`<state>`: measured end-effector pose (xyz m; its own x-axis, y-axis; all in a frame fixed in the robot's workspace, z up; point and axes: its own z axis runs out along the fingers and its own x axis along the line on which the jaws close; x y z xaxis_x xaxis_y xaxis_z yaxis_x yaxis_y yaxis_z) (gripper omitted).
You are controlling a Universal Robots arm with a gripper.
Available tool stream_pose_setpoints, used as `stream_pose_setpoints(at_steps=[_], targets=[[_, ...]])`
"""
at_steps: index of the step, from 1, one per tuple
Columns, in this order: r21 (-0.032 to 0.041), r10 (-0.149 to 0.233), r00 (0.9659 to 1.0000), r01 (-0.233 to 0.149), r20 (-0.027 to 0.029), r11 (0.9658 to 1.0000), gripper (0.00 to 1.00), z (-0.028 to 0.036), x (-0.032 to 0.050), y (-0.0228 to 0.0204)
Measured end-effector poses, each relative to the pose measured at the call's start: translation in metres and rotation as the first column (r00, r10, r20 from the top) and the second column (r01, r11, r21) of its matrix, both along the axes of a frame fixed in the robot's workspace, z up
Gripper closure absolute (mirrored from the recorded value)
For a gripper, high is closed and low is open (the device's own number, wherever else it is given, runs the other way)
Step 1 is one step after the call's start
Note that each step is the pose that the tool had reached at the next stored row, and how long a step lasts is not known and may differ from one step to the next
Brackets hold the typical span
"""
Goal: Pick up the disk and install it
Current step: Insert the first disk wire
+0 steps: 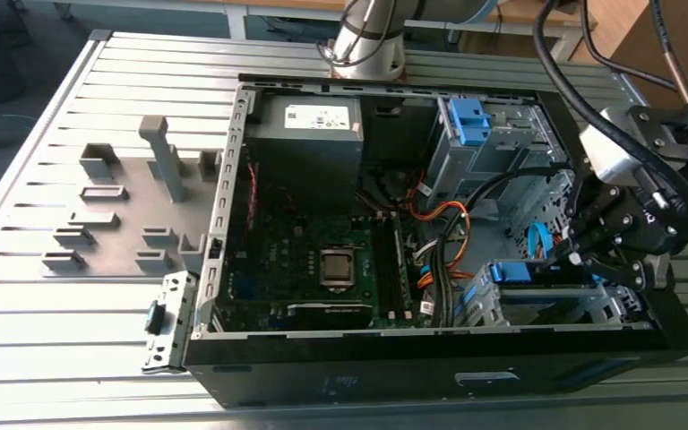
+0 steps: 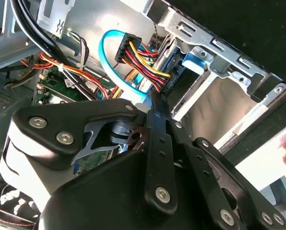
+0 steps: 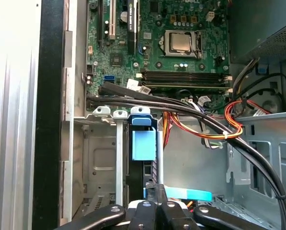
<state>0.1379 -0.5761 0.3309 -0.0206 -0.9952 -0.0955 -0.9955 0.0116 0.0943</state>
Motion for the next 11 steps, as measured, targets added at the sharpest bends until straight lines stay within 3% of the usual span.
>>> stream_pose_setpoints(at_steps=[3, 8, 11], targets=[[0.0024, 0.000, 1.0000, 0.000, 0.0000, 1.0000, 0.89, 0.0008, -0.0001, 0.0000], [0.0021, 0.000, 1.0000, 0.000, -0.0001, 1.0000, 0.89, 0.0181, 0.0012, -0.0001], [0.0018, 0.000, 1.0000, 0.000, -0.0054, 1.0000, 0.89, 0.0189, 0.0079, -0.0001]])
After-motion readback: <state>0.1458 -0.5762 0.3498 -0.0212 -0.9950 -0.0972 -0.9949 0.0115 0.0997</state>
